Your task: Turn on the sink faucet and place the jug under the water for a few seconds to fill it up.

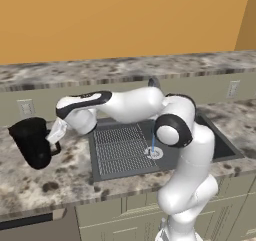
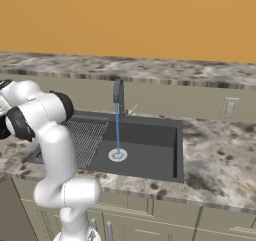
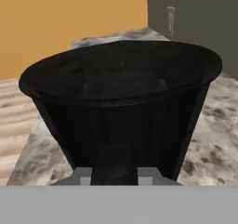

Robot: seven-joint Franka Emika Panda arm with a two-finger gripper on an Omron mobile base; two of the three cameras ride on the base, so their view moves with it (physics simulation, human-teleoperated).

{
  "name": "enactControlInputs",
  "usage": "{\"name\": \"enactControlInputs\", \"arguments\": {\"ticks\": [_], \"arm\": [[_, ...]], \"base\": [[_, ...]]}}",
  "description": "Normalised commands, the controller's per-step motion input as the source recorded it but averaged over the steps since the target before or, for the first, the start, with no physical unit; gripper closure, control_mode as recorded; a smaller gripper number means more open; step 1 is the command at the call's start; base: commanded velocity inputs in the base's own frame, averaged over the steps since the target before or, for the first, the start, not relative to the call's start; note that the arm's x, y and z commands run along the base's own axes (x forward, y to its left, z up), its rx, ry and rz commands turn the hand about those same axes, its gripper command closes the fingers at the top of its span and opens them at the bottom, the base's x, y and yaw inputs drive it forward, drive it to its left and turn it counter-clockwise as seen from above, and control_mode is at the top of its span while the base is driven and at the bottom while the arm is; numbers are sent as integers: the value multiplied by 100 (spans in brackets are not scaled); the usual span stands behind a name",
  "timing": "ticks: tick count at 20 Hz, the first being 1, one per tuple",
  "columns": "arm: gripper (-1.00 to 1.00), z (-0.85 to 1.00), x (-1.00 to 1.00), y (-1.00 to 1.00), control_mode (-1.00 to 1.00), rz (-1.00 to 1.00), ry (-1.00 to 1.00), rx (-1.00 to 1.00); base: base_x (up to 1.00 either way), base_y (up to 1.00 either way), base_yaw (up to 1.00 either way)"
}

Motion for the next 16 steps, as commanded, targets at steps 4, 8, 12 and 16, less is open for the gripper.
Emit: {"name": "enactControlInputs", "arguments": {"ticks": [4, 8, 12, 16], "arm": [[100, 74, -76, -3, -100, 9, -8, 0], [100, 94, -88, -38, -100, 3, -13, 0], [100, 80, -97, -84, -100, 0, -12, 4], [100, 52, -84, -100, -100, -3, -8, 3]], "base": [[0, 0, 0], [0, 0, 0], [0, 0, 0], [0, 0, 0]]}}
